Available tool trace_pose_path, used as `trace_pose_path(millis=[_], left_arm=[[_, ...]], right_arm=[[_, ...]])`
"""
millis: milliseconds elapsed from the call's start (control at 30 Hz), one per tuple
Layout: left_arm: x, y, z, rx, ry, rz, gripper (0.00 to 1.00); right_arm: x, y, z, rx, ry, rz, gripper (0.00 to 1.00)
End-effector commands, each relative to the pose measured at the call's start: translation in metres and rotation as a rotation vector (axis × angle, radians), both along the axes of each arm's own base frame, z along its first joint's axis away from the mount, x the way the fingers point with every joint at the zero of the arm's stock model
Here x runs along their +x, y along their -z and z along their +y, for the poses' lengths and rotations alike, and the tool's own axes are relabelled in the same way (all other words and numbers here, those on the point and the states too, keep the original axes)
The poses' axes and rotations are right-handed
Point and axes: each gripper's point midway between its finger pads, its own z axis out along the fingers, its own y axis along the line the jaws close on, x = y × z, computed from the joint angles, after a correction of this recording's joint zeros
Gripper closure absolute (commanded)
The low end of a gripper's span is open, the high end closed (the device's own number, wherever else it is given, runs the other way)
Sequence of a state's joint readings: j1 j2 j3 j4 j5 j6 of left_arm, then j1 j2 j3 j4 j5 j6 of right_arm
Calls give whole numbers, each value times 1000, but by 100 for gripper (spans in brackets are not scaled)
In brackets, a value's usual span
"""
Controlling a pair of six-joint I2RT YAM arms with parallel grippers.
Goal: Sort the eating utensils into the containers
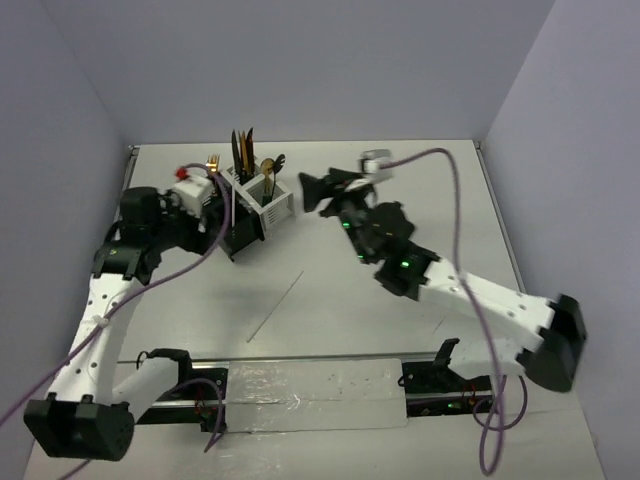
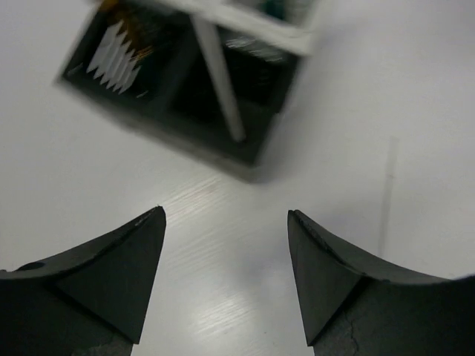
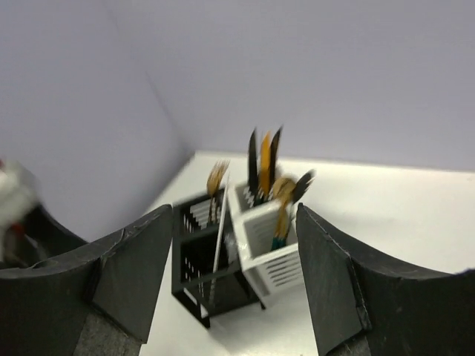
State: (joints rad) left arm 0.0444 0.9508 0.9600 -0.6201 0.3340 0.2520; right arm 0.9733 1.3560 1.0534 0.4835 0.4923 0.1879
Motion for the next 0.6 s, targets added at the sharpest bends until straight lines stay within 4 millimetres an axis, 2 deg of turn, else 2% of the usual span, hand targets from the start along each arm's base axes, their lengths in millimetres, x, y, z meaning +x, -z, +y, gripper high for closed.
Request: trace_pose_path(millis=[0,33,67,100,133,167,200,233,267,300,400,500,567], left_arm=[[-40,14,-91,-10,373,130,23],[-61,34,-127,46,515,201,22],[-68,45,-137,93,554,236,21],[-74,56,-147,137,592,267,21],[-83,77,-160,202,642,339,21],[-84,84,-166,223,654,365,21],[-86,93,-170,243,666,398,21],[-89,111,-176,280,685,456,21],[-90,119,-180,292,686,481,20],[-92,135,-182,321,689,532,19],[-96,163,-187,399,693,575,16],[-81,186,-184,468,630,573,17],[-77,192,-186,476,609,579,21]], right_arm=[[-12,25,-73,-60,136,100,26],[-23,14,-96,-22,156,89,26],[-24,39,-116,-61,204,133,27],[-28,42,-128,-41,223,143,27],[-36,34,-146,-1,243,128,27],[-39,50,-158,-10,270,147,27],[-42,56,-166,1,288,163,28],[-50,50,-176,39,291,150,28],[-53,60,-181,32,296,166,28],[-58,55,-187,56,297,155,28],[-64,59,-198,65,320,164,29],[-68,66,-203,52,327,187,29],[-71,69,-205,47,328,200,30]])
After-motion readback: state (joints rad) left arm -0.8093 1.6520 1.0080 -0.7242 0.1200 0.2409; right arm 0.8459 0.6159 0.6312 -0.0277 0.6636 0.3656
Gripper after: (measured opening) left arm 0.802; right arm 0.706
